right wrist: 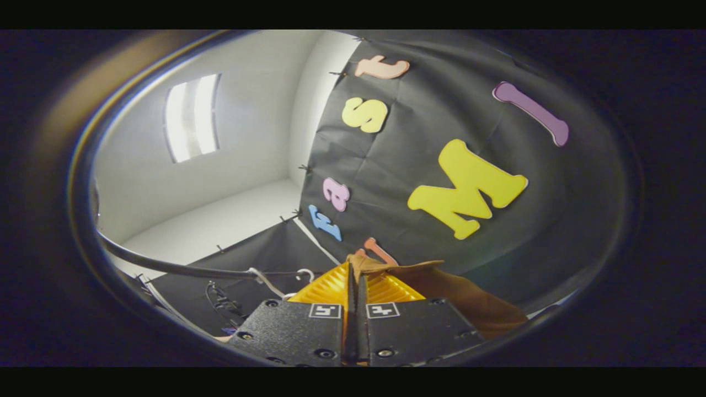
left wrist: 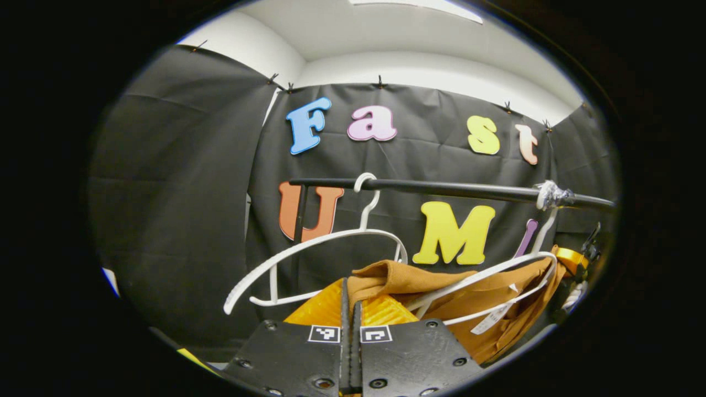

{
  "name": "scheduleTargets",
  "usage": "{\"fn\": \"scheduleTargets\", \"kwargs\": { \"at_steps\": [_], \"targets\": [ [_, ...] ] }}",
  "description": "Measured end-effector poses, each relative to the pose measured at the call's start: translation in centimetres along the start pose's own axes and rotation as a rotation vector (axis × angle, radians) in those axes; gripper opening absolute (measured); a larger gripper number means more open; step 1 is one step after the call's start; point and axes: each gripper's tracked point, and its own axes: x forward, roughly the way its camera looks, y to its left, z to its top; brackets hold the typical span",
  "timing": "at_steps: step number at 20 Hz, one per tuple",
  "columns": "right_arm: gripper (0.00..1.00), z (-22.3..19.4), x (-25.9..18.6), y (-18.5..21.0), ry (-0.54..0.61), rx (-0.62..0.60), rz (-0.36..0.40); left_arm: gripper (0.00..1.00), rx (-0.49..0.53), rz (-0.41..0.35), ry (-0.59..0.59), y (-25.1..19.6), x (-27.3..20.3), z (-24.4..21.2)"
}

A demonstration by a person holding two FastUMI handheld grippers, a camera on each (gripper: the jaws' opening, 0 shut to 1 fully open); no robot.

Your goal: Grasp the clothes on the hanger with both hands and then place them into the laundry hamper below.

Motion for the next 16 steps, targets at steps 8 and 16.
{"fn": "scheduleTargets", "kwargs": {
  "at_steps": [8, 16],
  "targets": [
    [0.03, 0.6, 0.3, -0.7, 0.0, 0.069, -0.016, 0.0, -0.017, -0.023, -0.003, -0.9, -0.7, 0.1],
    [0.02, 2.7, 2.0, 2.1, 0.009, -0.113, 0.017, 0.0, 0.043, -0.031, -0.071, 0.2, 0.5, 4.6]
  ]
}}
